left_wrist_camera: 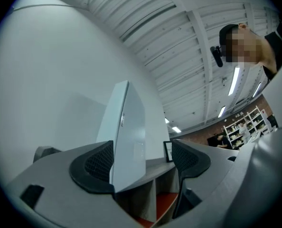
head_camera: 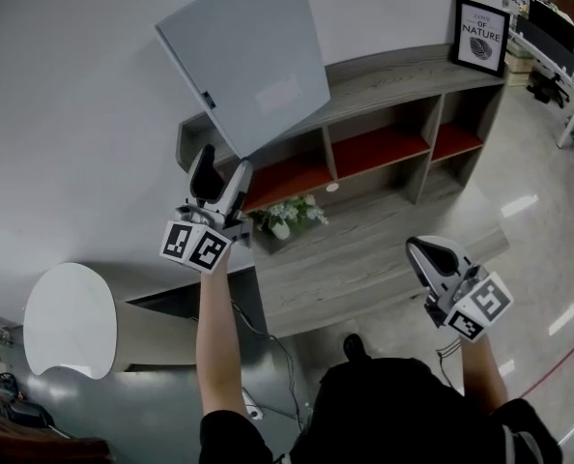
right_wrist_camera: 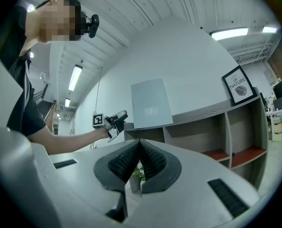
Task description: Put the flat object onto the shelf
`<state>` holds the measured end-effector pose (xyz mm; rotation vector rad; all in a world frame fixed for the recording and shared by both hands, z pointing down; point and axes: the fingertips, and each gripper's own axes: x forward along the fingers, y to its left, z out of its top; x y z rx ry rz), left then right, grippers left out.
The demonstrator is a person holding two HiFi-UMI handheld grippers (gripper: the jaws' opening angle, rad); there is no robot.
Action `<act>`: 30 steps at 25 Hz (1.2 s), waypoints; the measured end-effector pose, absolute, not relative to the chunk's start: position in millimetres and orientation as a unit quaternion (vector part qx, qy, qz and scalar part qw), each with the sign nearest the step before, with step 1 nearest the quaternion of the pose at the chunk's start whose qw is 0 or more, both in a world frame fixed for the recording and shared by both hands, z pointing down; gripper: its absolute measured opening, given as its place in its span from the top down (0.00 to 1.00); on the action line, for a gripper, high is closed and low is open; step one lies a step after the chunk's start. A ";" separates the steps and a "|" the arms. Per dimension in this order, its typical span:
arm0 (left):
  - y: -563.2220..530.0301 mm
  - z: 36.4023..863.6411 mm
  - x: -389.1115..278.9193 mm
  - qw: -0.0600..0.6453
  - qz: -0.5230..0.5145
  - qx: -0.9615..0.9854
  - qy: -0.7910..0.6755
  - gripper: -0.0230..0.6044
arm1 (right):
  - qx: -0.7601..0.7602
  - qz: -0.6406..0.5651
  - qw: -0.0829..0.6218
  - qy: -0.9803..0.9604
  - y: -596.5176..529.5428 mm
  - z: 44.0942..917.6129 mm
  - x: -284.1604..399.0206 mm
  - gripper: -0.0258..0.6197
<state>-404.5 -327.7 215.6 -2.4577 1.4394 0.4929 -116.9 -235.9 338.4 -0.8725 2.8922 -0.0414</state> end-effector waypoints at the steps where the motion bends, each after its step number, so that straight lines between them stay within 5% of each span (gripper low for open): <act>1: -321.7 220.4 -396.7 0.121 0.168 -0.845 0.493 0.36 | -0.285 -0.014 0.059 0.957 -232.0 338.5 -112.0 0.94; 30: -94.9 305.3 -124.7 0.054 0.136 -0.857 0.495 0.42 | -0.238 -0.011 0.054 0.970 -82.7 348.2 49.9 0.94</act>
